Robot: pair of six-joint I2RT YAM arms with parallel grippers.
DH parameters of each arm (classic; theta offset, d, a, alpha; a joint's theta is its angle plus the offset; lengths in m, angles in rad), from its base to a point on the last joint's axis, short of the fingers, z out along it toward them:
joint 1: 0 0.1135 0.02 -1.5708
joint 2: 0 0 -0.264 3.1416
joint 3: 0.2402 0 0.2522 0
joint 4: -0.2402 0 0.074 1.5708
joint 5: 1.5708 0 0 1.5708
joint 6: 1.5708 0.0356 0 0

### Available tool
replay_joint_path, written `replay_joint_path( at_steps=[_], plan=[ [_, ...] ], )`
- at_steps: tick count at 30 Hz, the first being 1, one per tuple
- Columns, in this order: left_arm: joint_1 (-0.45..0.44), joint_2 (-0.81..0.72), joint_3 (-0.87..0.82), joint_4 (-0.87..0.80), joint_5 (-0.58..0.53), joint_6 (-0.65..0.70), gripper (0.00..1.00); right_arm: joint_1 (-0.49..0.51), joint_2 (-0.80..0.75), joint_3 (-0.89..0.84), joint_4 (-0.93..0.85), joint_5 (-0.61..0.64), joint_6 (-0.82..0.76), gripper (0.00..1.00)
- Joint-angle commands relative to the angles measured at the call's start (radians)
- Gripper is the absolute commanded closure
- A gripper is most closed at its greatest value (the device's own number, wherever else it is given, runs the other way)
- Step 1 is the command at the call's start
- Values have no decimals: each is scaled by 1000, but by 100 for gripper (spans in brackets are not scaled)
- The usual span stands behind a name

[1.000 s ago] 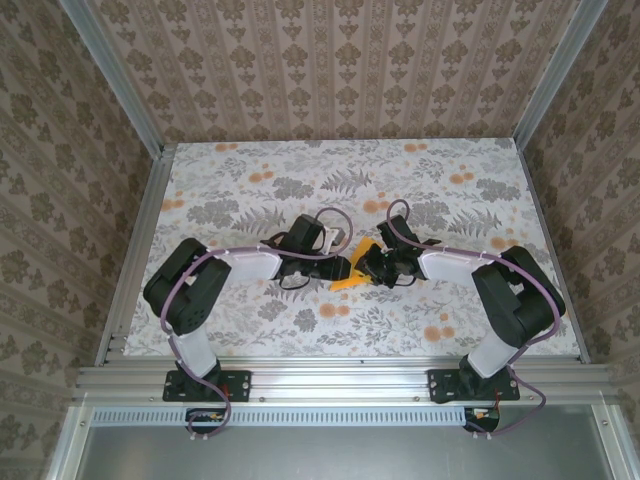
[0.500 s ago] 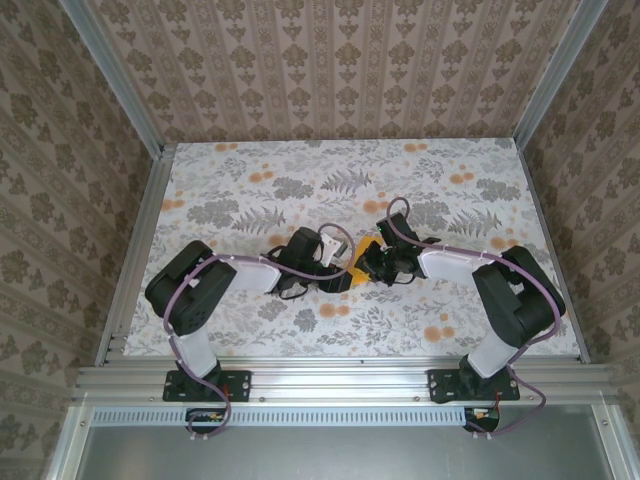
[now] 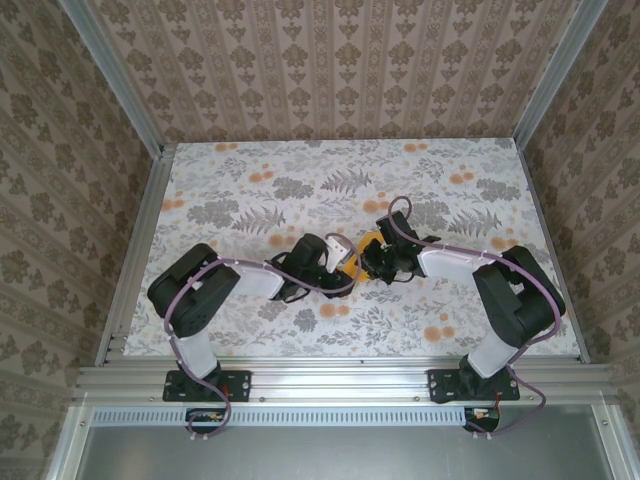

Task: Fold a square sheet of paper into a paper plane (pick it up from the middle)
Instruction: Fourth fold the wing at the center of the table.

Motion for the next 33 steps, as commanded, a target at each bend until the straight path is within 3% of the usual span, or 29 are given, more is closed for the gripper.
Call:
replay_joint_path(
  at_steps=[1,5,13,22,33],
  plan=[
    [-20,-22,-40,68,-79,85,53,-3,-23,8,-17,15,41,91],
    [-31,-34,-64,111,-113,128,51,-10,-30,-1,-18,23,49,92],
    [-74,-45,-99,201,-148,269,61,-23,-50,-29,7,17,81,93],
    [-84,-34,-85,218,-214,307,66,-30,-51,-45,38,-14,105,93],
    [-92,6,-47,208,-188,352,67,-42,-62,-72,68,-40,130,93]
  ],
)
